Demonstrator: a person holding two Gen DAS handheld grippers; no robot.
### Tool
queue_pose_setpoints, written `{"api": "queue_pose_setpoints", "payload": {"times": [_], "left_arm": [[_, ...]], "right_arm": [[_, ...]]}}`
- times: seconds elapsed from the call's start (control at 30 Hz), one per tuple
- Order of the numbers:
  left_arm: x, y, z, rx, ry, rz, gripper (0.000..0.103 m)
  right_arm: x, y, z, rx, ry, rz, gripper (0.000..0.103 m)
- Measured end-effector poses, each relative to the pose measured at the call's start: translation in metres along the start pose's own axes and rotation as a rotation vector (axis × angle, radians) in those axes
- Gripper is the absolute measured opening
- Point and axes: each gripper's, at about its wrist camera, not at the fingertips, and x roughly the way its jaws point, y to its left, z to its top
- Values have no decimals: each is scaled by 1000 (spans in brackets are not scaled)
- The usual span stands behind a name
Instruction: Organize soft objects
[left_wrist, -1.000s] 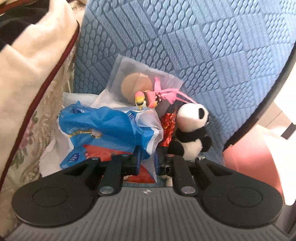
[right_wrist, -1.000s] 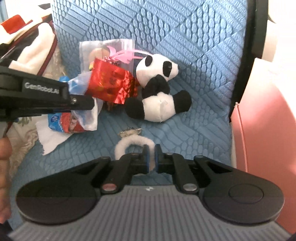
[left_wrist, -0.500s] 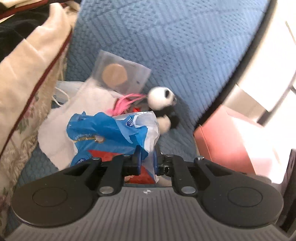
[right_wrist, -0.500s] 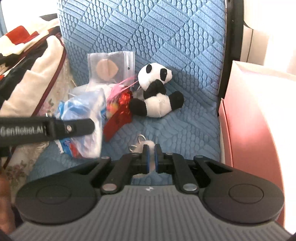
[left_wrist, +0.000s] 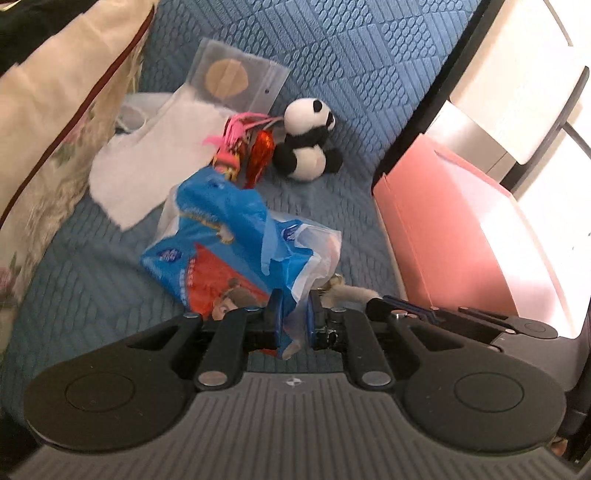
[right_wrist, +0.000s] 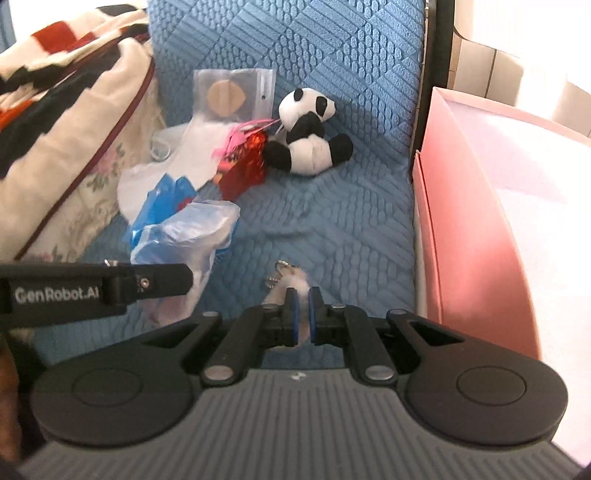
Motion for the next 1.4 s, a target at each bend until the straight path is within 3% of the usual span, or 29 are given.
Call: {"api": "queue_pose_setpoints", "payload": {"times": [0.17, 0.23, 0.3, 0.33, 0.4, 0.43, 0.63, 0.77, 0.93, 1.0, 1.17, 1.4], "left_arm": [[-14, -1, -19, -70, 10, 3, 19], [-15, 0, -24, -91, 32, -11, 30], [-17, 1, -27, -110, 35, -5, 55], [-18, 2, -27, -120, 31, -9, 58], [-21, 5, -26, -154, 20, -26, 78], [-23, 9, -26, -182, 13, -34, 80], [-23, 36, -25, -380, 9, -97, 82], [-21, 46, -25, -451, 12, -75, 83], [-12, 50, -25, -461, 20, -42, 87], [-10, 53, -25, -472, 17, -48, 92], [-7, 61, -23, -534, -5, -77, 93], [2, 63, -21, -547, 12, -88, 94]], "right_arm": [[-12, -5, -20, 20, 29, 1, 9], [-11, -7, -24, 47, 49, 11, 9], [-10, -8, -26, 56, 61, 17, 10], [-9, -8, -27, 57, 64, 17, 10], [-9, -8, -27, 57, 68, 21, 11], [-9, -8, -27, 56, 66, 19, 11], [-19, -10, -29, 46, 34, 37, 19], [-28, -7, -24, 31, -25, 68, 42], [-29, 0, -18, 18, -60, 144, 41], [-27, 1, -16, 31, -61, 186, 42], [-26, 1, -10, 82, -97, 256, 42], [8, 11, -9, 96, -17, 249, 40]]}}
